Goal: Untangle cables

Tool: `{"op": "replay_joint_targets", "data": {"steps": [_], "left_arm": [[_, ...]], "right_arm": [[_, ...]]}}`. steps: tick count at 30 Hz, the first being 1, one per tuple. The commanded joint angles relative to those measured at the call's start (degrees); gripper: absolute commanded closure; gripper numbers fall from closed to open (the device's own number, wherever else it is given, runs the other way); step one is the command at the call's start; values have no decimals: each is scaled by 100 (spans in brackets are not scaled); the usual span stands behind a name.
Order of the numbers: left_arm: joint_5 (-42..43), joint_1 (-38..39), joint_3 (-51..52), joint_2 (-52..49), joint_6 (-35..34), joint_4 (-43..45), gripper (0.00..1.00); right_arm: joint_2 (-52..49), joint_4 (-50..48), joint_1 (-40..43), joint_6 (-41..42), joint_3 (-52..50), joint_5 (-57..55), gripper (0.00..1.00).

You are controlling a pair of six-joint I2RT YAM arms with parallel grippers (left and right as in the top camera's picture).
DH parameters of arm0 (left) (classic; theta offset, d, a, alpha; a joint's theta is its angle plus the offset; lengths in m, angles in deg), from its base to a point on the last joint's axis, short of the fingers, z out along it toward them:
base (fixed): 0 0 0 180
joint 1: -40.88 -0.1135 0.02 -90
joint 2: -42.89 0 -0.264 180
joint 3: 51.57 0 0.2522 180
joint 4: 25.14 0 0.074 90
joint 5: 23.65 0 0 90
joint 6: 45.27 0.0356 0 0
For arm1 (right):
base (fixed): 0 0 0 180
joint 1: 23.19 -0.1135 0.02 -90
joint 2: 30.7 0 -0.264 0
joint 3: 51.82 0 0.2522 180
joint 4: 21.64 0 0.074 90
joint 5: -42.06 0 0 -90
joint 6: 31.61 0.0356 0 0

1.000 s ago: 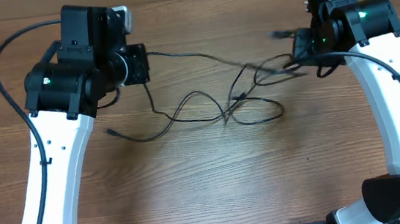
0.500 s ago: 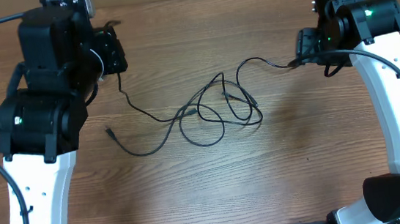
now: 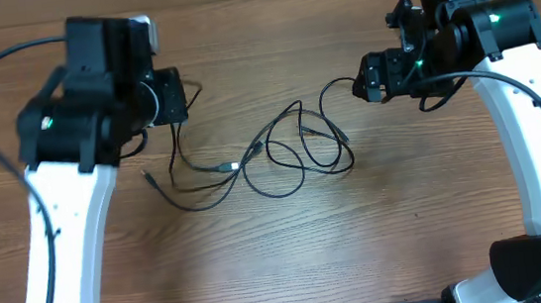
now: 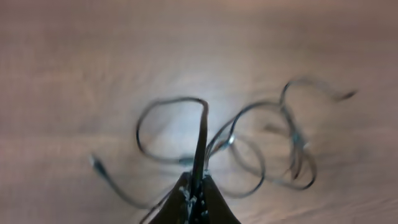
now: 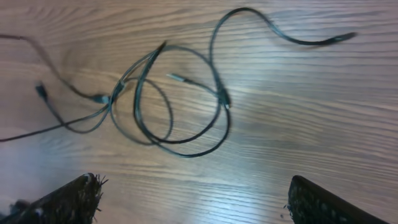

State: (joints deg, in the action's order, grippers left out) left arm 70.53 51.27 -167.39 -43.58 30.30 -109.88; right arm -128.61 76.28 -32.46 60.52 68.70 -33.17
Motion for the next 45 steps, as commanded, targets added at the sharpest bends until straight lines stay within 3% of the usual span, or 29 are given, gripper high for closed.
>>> {"op": "replay_joint_targets", "data": {"steps": [1, 11, 13, 14, 23, 24, 25, 36, 39, 41, 43, 45], "left_arm": [[-74, -20, -79, -520, 114, -238, 96], [-11, 164, -79, -1812, 120, -726, 89], [-11, 181, -79, -1941, 118, -780, 63], [-15, 186, -79, -1987, 118, -796, 56], [-411, 127, -92, -1624, 2, -693, 42], [-470, 111, -92, -1543, 2, -675, 18], [-505, 85, -92, -1458, 4, -660, 12], [-428, 48, -92, -728, -105, -586, 12], [-420, 50, -92, -621, -103, -564, 13], [-420, 50, -92, -581, -101, -570, 13], [-424, 48, -92, -573, -96, -586, 12], [-435, 55, -92, -575, -96, -595, 11]], "right_arm": [[-245, -11, -284, -229, 7, 186, 5], [-997, -415, -988, -197, 7, 186, 12], [-1137, -452, -1095, -197, 7, 184, 12], [-1209, -468, -1143, -195, 7, 186, 12], [-1934, -765, -1429, 83, 7, 181, 15], [-2022, -837, -1432, 188, 7, 184, 15], [-2081, -890, -1429, 264, 7, 184, 15], [-2603, -1178, -1576, 522, -175, 181, 25], [-2605, -1517, -1596, 732, -518, 186, 33], [-2605, -1670, -1596, 774, -667, 181, 47], [-2605, -1727, -1596, 774, -739, 181, 64], [-2605, -1700, -1596, 774, -739, 184, 91]]}}
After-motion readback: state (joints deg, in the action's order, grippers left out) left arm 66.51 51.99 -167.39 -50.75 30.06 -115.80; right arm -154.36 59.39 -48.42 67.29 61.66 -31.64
